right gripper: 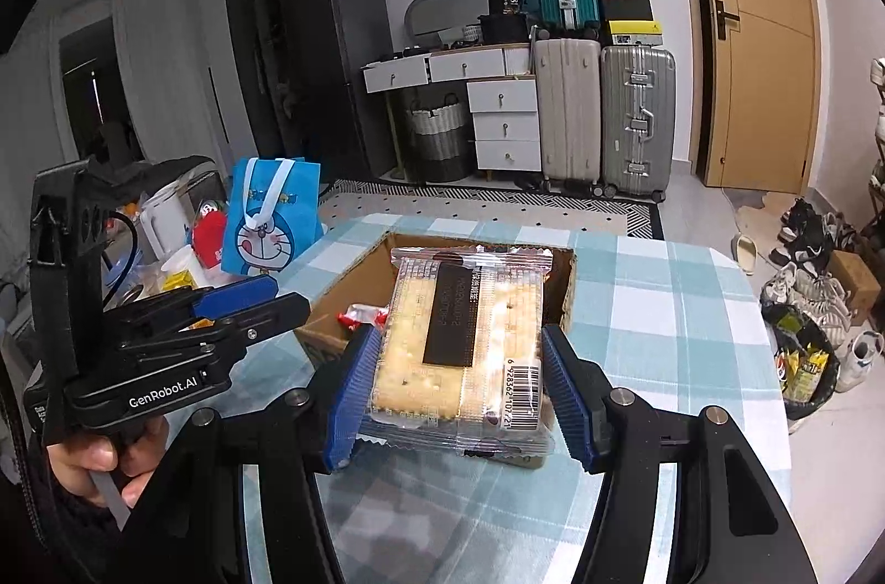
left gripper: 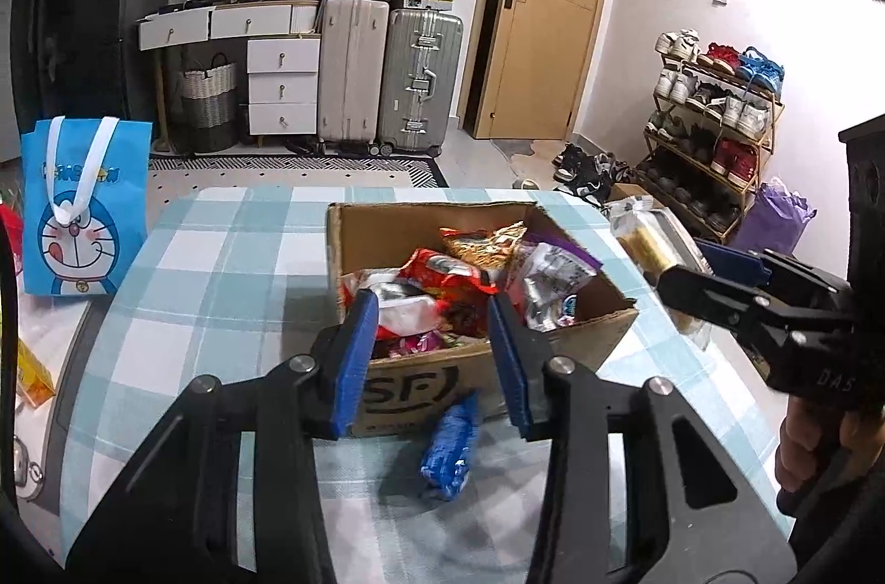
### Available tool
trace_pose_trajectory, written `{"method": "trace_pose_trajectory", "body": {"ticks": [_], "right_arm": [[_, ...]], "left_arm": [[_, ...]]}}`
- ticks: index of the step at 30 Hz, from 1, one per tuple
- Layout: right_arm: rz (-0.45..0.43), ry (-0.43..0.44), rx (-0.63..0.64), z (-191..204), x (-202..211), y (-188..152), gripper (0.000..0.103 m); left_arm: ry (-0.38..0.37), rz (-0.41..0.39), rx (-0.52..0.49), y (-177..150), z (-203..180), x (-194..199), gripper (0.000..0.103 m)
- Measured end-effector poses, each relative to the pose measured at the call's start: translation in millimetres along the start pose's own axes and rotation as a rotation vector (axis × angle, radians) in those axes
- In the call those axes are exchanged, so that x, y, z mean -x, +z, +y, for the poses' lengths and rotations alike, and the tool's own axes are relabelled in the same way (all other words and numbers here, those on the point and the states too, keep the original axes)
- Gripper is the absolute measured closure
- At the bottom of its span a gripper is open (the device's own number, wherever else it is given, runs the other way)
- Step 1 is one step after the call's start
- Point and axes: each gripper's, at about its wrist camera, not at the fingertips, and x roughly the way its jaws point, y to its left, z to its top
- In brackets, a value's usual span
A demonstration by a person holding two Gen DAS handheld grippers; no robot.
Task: Organize snacks
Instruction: 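Lift both held packs and carry them over the cardboard box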
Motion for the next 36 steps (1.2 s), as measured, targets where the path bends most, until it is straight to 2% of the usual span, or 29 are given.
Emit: {"method": "trace_pose_trajectory", "body": {"ticks": [5, 6, 10, 11, 16, 20, 22, 23, 28, 34, 36], "right_arm": [[0.008, 0.001, 0.002, -0.5, -6.3, -1.2, 0.043], [0.011, 0.004, 0.0, -1.2, -7.8, -2.3, 0.043], [0.025, 0.006, -0.004, -4.3, -11.4, -7.2, 0.043], [0.029, 0.004, -0.005, -5.3, -12.2, -8.5, 0.043], [0.025, 0.003, -0.021, -12.3, -10.4, -12.2, 0.043], [0.028, 0.0, -0.028, -14.9, -9.8, -14.9, 0.043], [0.029, 0.002, -0.033, -16.5, -9.5, -16.6, 0.043], [0.028, 0.001, -0.036, -18.0, -8.5, -17.9, 0.043], [0.027, -0.001, -0.043, -23.2, -6.4, -19.7, 0.043], [0.018, 0.009, -0.043, -26.5, -6.2, -18.3, 0.043], [0.02, 0.013, -0.04, -26.3, -9.1, -16.9, 0.043]], "left_arm": [[0.008, 0.061, 0.018, -15.1, 11.4, -10.0, 0.064], [0.007, 0.078, 0.012, -20.4, 12.3, -13.6, 0.061], [-0.033, 0.147, -0.031, -48.3, 1.6, -23.2, 0.024], [-0.05, 0.169, -0.056, -58.1, -4.7, -27.7, 0.023], [-0.087, 0.259, -0.128, -90.9, -33.3, -51.1, 0.023], [-0.071, 0.337, -0.17, -106.9, -52.9, -75.1, 0.024], [-0.099, 0.368, -0.162, -111.8, -55.9, -82.6, 0.062], [-0.115, 0.371, -0.158, -112.9, -57.4, -83.4, 0.063], [-0.12, 0.274, -0.154, -99.2, -60.2, -56.5, 0.063], [-0.122, 0.133, -0.096, -57.7, -52.6, -18.1, 0.063], [-0.096, 0.095, -0.093, -43.2, -48.9, -12.0, 0.063]]}}
